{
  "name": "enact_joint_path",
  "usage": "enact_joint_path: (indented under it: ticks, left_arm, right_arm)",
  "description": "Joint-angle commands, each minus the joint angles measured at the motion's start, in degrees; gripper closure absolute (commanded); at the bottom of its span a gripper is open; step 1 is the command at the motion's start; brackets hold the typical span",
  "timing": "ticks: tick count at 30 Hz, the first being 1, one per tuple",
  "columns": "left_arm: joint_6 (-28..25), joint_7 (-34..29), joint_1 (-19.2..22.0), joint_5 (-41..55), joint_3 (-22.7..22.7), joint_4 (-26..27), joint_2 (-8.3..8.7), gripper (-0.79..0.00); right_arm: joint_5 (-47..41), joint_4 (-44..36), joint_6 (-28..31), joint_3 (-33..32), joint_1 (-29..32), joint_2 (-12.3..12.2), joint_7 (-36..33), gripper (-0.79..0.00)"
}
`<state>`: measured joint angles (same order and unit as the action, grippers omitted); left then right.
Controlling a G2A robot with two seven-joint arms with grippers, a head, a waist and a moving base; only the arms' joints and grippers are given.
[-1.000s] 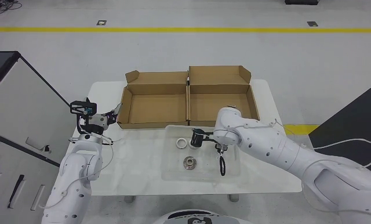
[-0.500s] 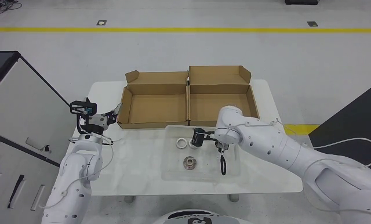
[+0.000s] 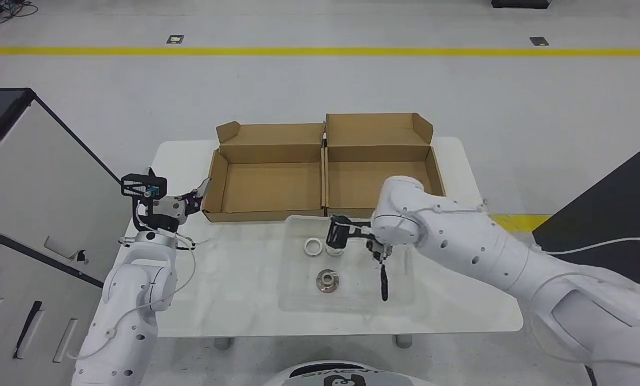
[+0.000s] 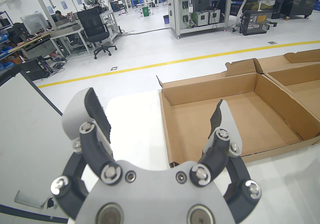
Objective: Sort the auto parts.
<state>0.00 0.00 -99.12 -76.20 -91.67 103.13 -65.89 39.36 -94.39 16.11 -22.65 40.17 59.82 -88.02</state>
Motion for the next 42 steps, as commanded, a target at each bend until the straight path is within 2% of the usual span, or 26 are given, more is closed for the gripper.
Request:
enact_joint_path:
  ticks: [1,6,10,22,28,35,39,42]
  left_arm:
    - [0.0,0.0,0.0,0.0,0.0,0.0,0.0,-0.785]
    - [0.0,0.0,0.0,0.0,0.0,0.0,0.0,-0.785]
    - [0.0,0.0,0.0,0.0,0.0,0.0,0.0,-0.785]
    - [0.0,0.0,0.0,0.0,0.0,0.0,0.0,-0.785]
    - [0.0,0.0,0.0,0.0,0.0,0.0,0.0,-0.785]
    - [0.0,0.0,0.0,0.0,0.0,0.0,0.0,-0.785]
    - [0.0,0.0,0.0,0.0,0.0,0.0,0.0,-0.785]
    - [0.0,0.0,0.0,0.0,0.0,0.0,0.0,-0.785]
  right_arm:
    - [-1.4,-2.0,-0.7,-1.9,0.1,-1.1,0.0,0.0]
    - [-5.3,-7.2,-2.5,-6.8,1.2,-4.1,0.0,0.0]
    - [-8.5,-10.4,-1.6,-9.4,2.0,-6.3,0.0,0.0]
    - [-9.0,-10.2,-2.0,-9.9,2.2,-6.5,1.3,0.0]
    - [-23.9,-5.7,-0.2,-21.4,5.2,-8.8,10.0,0.0]
    - [-46.2,0.6,9.6,-35.7,14.1,-12.1,16.0,0.0]
    - [-60.4,3.4,15.1,-39.1,17.2,-12.6,15.6,0.0]
    - [-69.8,3.7,16.2,-39.6,17.6,-12.6,16.1,0.0]
